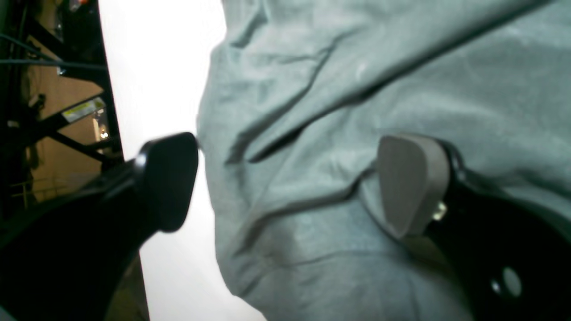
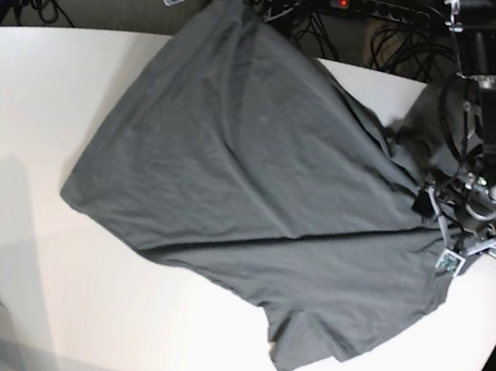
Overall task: Layout the t-shirt on the table in an organized manner, then fold the t-shirt properly
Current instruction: 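Drag the held fabric with the right gripper toward the shirt's collar side, flattening it, then release and move both grippers to the shirt's side edges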
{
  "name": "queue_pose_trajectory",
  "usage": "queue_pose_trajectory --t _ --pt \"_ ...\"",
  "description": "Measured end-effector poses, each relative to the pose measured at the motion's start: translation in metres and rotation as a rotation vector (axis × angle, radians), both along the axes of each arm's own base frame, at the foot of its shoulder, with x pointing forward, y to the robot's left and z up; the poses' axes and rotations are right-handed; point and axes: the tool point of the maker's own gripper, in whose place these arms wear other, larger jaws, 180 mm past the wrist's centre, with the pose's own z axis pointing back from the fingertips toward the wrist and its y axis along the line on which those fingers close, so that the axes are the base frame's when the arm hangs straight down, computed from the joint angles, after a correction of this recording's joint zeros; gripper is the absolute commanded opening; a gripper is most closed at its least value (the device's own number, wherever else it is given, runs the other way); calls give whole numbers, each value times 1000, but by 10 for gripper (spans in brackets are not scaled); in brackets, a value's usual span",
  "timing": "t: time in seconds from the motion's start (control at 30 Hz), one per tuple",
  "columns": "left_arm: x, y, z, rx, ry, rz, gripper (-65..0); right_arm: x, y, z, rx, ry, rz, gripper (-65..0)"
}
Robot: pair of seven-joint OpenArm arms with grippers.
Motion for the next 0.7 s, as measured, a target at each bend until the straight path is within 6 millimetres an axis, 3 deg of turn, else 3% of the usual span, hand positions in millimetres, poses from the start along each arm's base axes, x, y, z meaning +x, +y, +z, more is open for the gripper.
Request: queue_pose_trajectory --t 0.13,0.33,0.53,0.7 --pt "-1 1 -1 4 3 1 -32 11 5 3 8 -38 24 -523" --pt "-1 6 2 17 5 -5 -32 13 -3 0 -13 -36 11 -377" --pt "-1 12 5 36 7 -3 -32 31 -47 -11 -111 -46 -95 -351" --pt "-5 12 1 35 14 -3 -32 57 -84 -8 -177 -101 -227 -352"
